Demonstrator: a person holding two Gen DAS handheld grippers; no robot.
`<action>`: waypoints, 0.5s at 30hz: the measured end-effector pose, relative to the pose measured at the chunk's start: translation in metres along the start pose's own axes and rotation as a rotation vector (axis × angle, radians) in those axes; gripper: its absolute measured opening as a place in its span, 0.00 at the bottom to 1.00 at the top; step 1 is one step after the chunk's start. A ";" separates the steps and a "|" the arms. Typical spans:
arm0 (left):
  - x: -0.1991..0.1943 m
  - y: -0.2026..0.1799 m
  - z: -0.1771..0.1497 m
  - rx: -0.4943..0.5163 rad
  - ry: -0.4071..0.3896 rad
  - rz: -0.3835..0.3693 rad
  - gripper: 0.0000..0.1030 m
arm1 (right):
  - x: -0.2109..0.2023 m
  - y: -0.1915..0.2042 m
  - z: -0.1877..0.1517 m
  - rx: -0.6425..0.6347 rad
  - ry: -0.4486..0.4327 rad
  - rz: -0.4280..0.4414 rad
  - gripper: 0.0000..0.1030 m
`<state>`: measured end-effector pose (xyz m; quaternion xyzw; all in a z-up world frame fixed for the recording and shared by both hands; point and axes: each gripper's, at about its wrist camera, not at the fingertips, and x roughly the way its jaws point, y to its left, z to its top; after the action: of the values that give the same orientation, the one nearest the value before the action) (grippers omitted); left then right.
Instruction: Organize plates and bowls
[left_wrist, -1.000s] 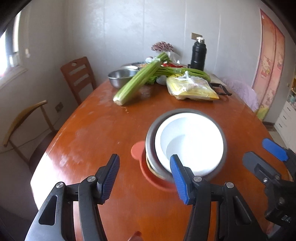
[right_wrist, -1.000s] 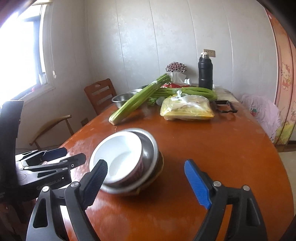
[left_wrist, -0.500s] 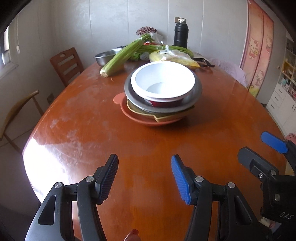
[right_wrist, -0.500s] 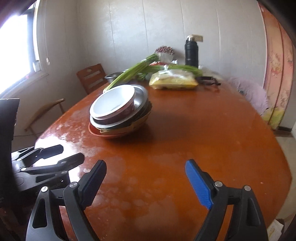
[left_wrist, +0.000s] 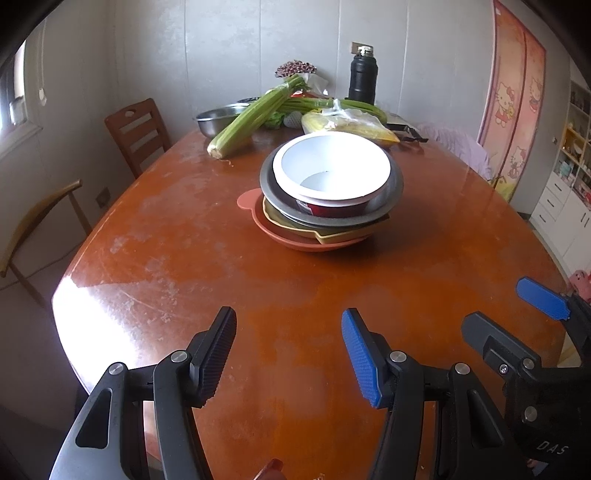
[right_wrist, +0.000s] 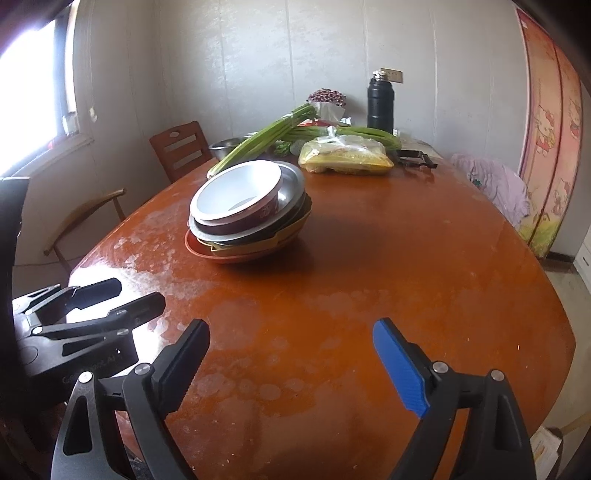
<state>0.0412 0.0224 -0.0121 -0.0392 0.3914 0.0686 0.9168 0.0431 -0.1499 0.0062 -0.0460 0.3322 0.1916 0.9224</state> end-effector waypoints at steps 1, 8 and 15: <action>0.000 -0.001 0.000 0.004 0.000 0.002 0.59 | 0.000 0.000 -0.001 0.002 0.000 0.002 0.87; -0.002 -0.005 -0.001 0.017 0.008 0.001 0.59 | -0.004 -0.002 -0.003 0.006 -0.003 -0.024 0.87; 0.000 -0.006 -0.005 0.030 0.014 0.018 0.59 | 0.001 -0.006 -0.007 0.018 0.010 -0.033 0.87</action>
<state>0.0383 0.0156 -0.0156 -0.0223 0.3991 0.0707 0.9139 0.0416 -0.1566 -0.0004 -0.0439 0.3376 0.1732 0.9242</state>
